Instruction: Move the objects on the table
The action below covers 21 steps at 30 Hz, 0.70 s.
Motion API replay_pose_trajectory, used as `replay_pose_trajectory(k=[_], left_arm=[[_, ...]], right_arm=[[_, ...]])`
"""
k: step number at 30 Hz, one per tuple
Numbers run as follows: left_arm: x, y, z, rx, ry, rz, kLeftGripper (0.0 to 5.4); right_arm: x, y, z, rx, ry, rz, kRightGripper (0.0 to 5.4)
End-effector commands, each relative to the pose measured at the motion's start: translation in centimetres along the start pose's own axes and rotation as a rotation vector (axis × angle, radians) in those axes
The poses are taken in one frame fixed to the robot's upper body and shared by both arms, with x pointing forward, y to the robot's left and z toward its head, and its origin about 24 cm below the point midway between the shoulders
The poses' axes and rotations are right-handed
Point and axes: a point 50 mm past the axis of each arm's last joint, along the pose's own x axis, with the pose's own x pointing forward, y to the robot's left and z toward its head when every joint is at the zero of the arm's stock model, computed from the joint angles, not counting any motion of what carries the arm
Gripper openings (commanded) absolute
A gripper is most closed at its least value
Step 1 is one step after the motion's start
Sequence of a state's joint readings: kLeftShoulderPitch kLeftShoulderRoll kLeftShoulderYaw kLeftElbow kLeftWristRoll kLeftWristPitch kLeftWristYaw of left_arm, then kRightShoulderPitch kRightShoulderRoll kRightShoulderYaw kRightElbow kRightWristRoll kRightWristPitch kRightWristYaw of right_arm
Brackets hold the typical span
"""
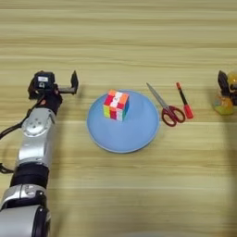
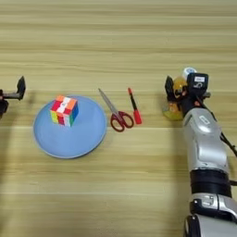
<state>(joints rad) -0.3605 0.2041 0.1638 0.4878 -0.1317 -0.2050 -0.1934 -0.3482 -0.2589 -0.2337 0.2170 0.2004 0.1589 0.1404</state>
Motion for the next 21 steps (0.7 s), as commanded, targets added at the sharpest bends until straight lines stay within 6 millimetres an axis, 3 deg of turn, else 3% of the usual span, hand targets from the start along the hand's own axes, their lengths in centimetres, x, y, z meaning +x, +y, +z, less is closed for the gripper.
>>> replay_pose_trajectory(k=[1,11,17,21], left_arm=[[-0.2,-1.5,0.8,-0.012,-0.057,-0.098,5.40],[-0.5,-2.5,1.8,-0.014,-0.119,-0.164,5.40],[-0.6,-2.9,1.6,-0.008,-0.111,-0.182,5.40],[-0.7,-3.9,1.3,-0.012,-0.102,-0.213,5.40]], right_arm=[[0.7,1.9,3.4,-0.016,-0.108,0.070,3.52],[0.3,5.6,7.1,-0.023,-0.204,0.189,3.52],[1.3,9.7,9.3,-0.033,-0.221,0.322,3.52],[1.7,13.5,10.3,-0.018,-0.204,0.448,3.52]])
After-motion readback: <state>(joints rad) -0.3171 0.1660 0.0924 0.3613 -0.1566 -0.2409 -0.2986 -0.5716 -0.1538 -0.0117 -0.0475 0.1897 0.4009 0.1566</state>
